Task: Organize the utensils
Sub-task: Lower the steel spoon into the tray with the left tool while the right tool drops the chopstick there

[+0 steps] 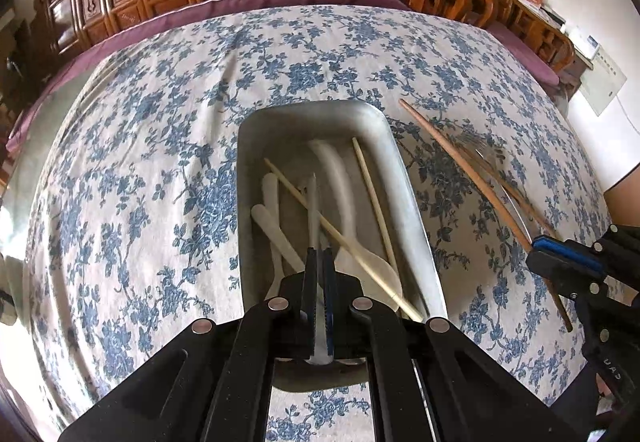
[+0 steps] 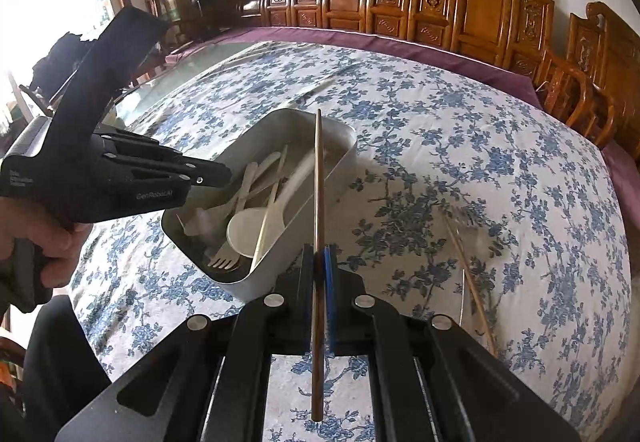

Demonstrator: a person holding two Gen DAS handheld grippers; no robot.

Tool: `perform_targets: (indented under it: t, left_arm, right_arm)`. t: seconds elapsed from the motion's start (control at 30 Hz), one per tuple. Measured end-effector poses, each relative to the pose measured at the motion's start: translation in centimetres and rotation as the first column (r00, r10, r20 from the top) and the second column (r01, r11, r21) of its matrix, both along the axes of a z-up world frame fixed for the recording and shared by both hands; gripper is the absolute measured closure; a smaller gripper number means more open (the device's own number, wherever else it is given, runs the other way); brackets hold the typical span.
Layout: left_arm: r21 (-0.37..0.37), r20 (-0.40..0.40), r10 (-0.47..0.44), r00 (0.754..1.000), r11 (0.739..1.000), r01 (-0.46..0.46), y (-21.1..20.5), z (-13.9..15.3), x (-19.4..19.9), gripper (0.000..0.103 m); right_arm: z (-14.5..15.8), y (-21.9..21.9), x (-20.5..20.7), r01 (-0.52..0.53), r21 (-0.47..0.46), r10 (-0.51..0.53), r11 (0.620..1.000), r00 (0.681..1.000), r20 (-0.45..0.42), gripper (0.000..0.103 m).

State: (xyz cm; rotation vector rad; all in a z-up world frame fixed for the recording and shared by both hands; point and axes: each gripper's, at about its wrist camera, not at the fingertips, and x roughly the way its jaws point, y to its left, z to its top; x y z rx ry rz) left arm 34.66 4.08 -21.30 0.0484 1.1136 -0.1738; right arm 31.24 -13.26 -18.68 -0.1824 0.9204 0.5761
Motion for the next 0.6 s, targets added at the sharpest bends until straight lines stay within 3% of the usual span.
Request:
perform_targets:
  t: [0.6]
  left_arm:
    - [-0.048,0.101,0.043,0.994,0.998,-0.039,5.1,3.8,-4.7,0.101]
  right_arm:
    - [0.6,4.2,-0.1,-0.009,0.008,0.009,1.0,1.0,-0.021,0.097]
